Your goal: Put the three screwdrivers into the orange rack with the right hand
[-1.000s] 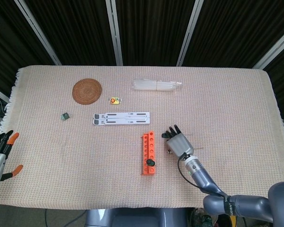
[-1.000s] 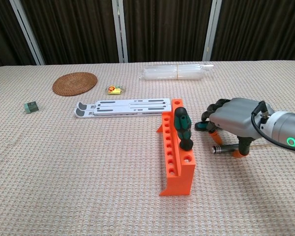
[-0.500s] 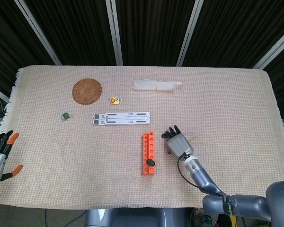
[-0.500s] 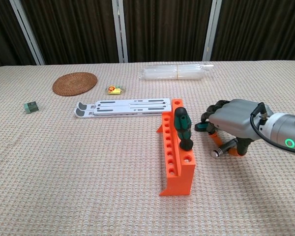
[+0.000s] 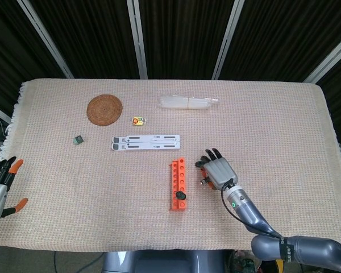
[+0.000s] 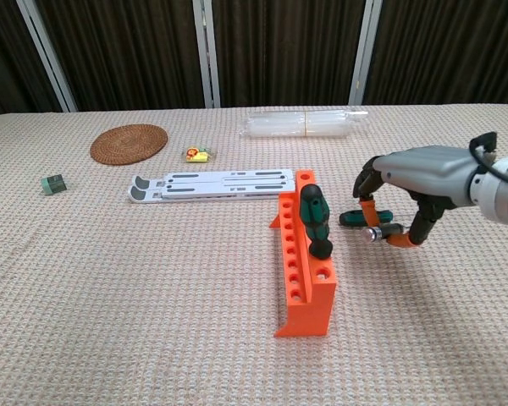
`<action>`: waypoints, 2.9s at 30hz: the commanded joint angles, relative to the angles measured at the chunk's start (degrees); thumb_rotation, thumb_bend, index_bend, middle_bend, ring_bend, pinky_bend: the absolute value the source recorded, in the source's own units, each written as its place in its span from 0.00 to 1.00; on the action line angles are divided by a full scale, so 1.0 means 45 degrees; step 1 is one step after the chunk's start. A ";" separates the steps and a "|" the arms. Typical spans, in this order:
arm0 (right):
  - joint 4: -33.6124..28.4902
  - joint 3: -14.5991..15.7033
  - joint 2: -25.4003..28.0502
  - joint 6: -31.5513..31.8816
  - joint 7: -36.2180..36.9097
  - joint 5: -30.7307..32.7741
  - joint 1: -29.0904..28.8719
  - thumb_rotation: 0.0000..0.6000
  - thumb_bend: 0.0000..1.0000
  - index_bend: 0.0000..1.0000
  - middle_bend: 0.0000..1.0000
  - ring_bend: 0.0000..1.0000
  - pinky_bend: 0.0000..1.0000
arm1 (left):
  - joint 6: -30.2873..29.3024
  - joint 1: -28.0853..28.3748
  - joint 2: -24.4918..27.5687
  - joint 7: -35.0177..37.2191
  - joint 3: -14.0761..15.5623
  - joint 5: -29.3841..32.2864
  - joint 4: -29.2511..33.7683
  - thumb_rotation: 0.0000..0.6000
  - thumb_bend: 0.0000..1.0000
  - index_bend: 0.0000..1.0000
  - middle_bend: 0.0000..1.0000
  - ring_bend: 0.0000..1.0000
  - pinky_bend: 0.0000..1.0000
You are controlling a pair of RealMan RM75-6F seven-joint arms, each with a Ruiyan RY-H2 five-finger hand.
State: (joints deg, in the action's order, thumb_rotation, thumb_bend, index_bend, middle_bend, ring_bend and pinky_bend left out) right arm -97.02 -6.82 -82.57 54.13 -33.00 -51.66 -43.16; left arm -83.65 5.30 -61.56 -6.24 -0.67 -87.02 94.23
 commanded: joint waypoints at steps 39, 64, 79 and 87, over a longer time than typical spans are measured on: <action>-0.1534 -0.4308 0.4238 -0.6363 1.9502 -0.6228 0.1404 1.00 0.43 0.64 0.20 0.00 0.00 | -0.0181 -0.0044 0.0217 -0.0656 0.0083 -0.0235 0.0775 1.00 0.21 0.00 0.00 0.00 0.00; -0.1700 -0.3659 0.4489 -0.6026 1.9440 -0.5755 0.0422 1.00 0.44 0.64 0.20 0.00 0.00 | -0.0104 -0.0033 0.0084 -0.0434 0.0096 -0.0187 0.0529 1.00 0.21 0.00 0.00 0.00 0.00; -0.1719 -0.3323 0.4461 -0.5929 1.9035 -0.5027 -0.0071 1.00 0.44 0.64 0.20 0.00 0.00 | -0.0121 -0.0068 0.0065 -0.0340 0.0115 -0.0173 0.0412 1.00 0.20 0.00 0.00 0.00 0.00; -0.1867 -0.3312 0.4573 -0.5929 1.8912 -0.4817 -0.0266 1.00 0.43 0.64 0.20 0.00 0.00 | -0.0112 -0.0044 0.0046 -0.0332 0.0092 -0.0180 0.0422 1.00 0.21 0.00 0.00 0.00 0.00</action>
State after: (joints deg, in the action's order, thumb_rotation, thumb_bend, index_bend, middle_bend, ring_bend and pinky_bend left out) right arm -105.35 -21.73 -62.05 27.49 52.10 -73.41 -44.31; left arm -84.15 5.10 -61.35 -7.73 -0.26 -87.83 96.13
